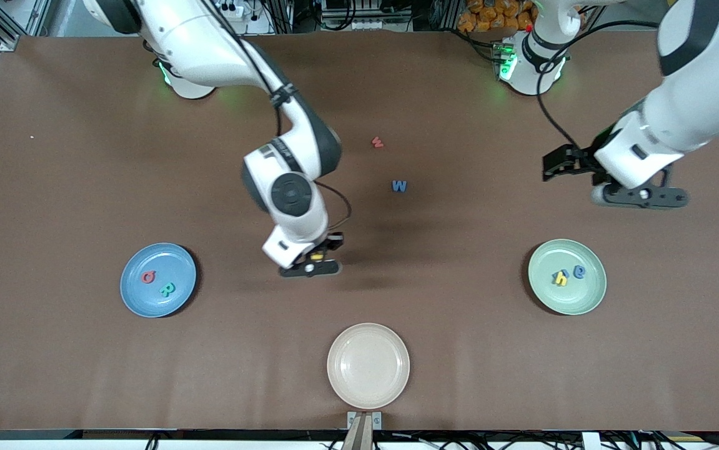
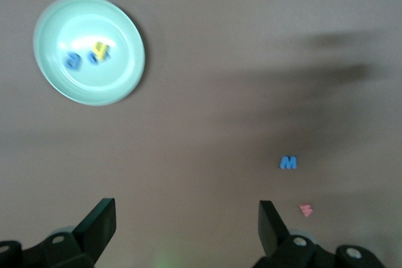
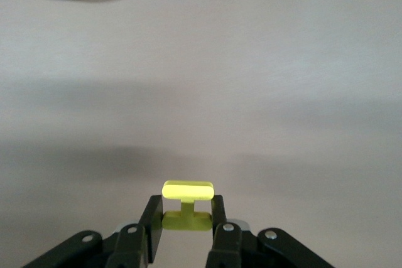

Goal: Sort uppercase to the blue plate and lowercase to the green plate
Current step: 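Carry the H to the blue plate while the left gripper reaches the w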

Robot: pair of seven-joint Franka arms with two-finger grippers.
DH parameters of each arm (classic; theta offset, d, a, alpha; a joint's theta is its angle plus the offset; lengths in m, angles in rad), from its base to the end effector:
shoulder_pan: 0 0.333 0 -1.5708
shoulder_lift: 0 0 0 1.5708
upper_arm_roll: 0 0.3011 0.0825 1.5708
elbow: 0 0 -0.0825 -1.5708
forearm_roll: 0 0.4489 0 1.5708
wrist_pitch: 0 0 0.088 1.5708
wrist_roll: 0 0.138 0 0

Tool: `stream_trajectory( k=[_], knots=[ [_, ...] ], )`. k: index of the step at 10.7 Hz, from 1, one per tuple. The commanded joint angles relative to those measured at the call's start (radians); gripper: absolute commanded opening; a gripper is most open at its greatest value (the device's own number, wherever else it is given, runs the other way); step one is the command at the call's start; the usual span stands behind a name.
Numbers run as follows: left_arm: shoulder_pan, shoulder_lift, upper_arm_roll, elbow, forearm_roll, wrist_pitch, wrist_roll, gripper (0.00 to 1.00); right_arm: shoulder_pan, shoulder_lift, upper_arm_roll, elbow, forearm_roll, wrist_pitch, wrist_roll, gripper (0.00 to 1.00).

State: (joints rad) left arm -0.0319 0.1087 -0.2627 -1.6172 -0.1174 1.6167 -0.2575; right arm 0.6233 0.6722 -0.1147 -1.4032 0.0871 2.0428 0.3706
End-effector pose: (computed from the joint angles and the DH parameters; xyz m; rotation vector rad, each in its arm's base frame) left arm 0.6123 -0.1965 0.4924 3.0230 -0.0386 -0.2137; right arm 0.6619 0.3911 0.2341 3.1285 0.1896 -0.0432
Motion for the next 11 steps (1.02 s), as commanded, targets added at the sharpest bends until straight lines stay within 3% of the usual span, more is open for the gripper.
stream_trajectory(
  k=[1, 4, 7, 11],
  knots=[
    [-0.017, -0.014, -0.077, -0.102, -0.018, 0.093, -0.109, 1.0, -0.103, -0.149, 0.029, -0.183, -0.007, 0.011, -0.174, 0.0],
    [-0.017, -0.008, -0.232, -0.245, -0.011, 0.288, -0.346, 1.0, -0.244, -0.241, 0.066, -0.287, -0.022, 0.013, -0.355, 0.0],
    [-0.026, 0.005, -0.36, -0.357, -0.011, 0.443, -0.545, 1.0, -0.357, -0.253, 0.069, -0.388, -0.128, 0.017, -0.433, 0.0],
    [-0.155, 0.051, -0.372, -0.432, -0.004, 0.524, -0.732, 1.0, -0.439, -0.258, 0.067, -0.438, -0.133, 0.013, -0.53, 0.0]
  ],
)
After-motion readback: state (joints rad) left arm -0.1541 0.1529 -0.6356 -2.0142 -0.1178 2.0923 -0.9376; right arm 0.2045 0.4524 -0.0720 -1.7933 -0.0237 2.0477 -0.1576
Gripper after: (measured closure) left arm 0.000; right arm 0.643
